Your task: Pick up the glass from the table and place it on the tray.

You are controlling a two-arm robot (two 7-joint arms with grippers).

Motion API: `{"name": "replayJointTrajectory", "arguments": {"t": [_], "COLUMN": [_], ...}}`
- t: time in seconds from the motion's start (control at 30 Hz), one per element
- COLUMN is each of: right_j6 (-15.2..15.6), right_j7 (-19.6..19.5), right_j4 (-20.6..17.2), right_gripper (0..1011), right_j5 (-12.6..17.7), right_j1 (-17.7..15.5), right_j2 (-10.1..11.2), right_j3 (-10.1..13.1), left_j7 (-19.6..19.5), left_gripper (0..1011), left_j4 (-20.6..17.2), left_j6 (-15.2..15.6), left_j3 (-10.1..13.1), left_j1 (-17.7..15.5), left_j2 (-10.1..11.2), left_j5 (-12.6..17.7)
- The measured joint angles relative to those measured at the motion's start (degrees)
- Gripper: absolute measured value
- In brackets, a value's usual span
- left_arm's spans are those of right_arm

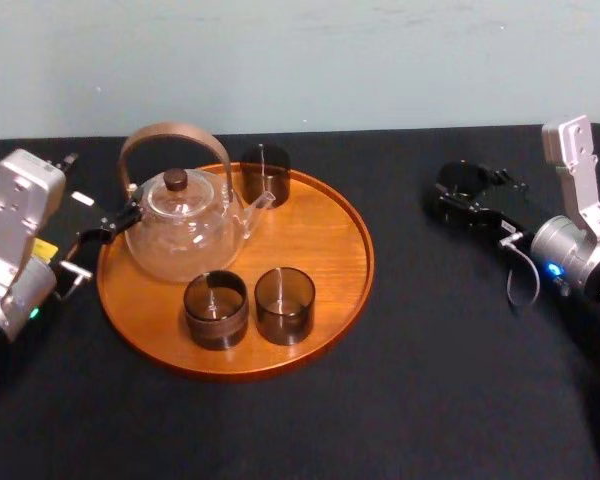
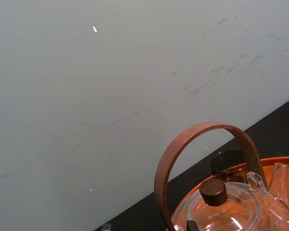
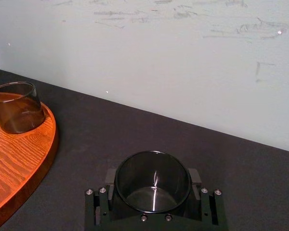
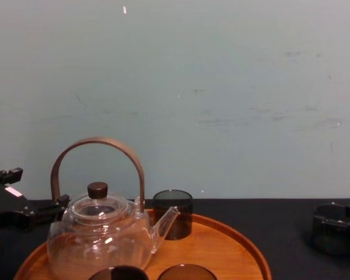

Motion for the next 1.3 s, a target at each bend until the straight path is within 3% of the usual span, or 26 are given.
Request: {"name": "replayJointTrajectory", "arguments": {"t": [1.3], "right_j6": [0.22], "right_j7": [0.38], "right_j4": [-0.16], "right_gripper": [903], "right_j5": [0.16], "right_j1": [-0.11], "right_j2": [0.00], "right_j3": [0.01], "left_j7": [0.00], "left_gripper": [1010], "left_j4": [0.00], "left_j6": [0.00], "left_j3": [0.00], "left_j1": [0.00], "left_j2": [0.00], "left_j5": [0.00]}}
